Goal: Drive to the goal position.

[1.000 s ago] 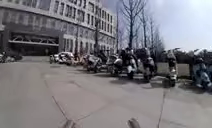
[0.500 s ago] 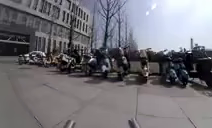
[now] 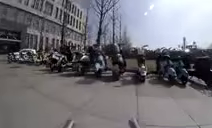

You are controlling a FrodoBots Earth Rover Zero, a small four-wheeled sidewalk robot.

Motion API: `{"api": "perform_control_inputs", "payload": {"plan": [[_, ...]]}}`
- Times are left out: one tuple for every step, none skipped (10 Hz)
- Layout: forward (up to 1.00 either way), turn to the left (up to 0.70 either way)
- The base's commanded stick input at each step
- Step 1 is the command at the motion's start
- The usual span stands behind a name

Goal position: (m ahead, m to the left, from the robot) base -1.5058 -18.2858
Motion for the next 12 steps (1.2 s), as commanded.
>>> {"api": "perform_control_inputs", "payload": {"plan": [[0.0,-0.45],[0.0,-0.45],[0.0,-0.45],[0.0,-0.45],[0.0,-0.45],[0.0,-0.45],[0.0,-0.45],[0.0,-0.45],[0.0,-0.45],[0.0,-0.45],[0.0,-0.45],[0.0,-0.45]]}}
